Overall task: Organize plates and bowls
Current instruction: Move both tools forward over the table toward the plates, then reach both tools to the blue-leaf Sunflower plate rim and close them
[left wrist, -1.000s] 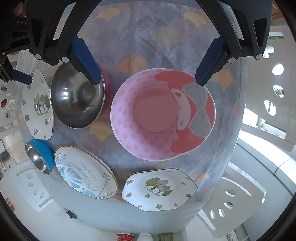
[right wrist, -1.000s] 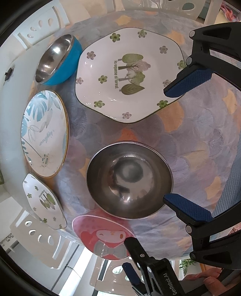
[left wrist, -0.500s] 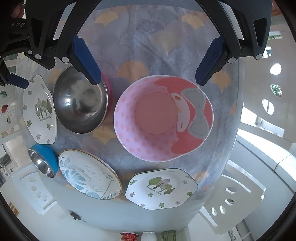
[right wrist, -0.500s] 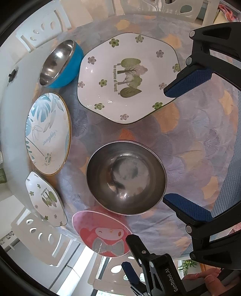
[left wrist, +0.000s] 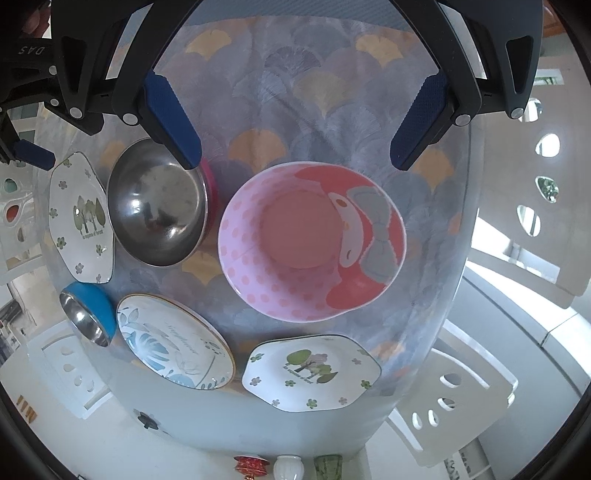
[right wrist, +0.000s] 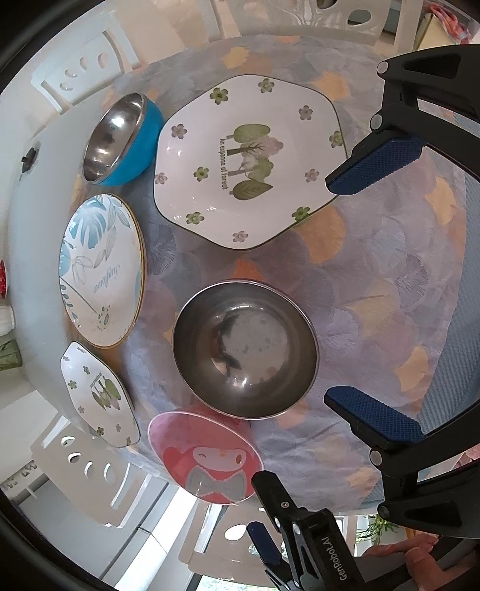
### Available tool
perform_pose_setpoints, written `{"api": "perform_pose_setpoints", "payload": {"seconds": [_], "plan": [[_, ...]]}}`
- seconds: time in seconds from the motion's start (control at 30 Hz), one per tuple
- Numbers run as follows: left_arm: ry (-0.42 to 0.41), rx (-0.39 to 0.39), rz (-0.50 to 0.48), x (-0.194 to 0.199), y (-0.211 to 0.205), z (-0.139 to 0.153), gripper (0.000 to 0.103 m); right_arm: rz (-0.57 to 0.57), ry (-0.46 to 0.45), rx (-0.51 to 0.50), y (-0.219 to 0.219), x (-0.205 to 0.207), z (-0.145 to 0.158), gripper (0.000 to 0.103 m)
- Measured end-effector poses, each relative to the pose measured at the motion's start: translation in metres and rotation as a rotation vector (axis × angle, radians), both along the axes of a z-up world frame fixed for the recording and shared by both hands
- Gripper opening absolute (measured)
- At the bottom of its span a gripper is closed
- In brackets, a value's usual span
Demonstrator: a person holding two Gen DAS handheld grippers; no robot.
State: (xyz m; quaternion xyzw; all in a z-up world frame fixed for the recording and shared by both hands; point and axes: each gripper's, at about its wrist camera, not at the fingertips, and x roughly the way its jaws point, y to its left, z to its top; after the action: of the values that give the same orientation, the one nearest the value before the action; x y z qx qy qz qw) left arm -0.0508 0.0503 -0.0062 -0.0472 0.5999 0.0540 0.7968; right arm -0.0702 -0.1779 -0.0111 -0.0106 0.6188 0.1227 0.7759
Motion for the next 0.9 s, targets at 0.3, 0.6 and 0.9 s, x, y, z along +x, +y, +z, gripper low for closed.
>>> {"api": "perform_pose_setpoints", "payload": {"seconds": [0.3, 0.6, 0.9], "plan": [[-0.004, -0.016, 0.017, -0.007, 0.015, 0.003, 0.102, 0.007, 0.003, 0.008, 0.011, -0.005, 0.0, 0.103], [-0.016, -0.028, -0.018, 0.01, 0.028, 0.021, 0.102, 0.014, -0.011, 0.011, 0.024, -0.001, 0.012, 0.103], [-0.054, -0.052, -0.159, 0.06, 0.025, 0.044, 0.102, -0.085, -0.046, 0.055, 0.015, 0.021, 0.042, 0.103]]}}
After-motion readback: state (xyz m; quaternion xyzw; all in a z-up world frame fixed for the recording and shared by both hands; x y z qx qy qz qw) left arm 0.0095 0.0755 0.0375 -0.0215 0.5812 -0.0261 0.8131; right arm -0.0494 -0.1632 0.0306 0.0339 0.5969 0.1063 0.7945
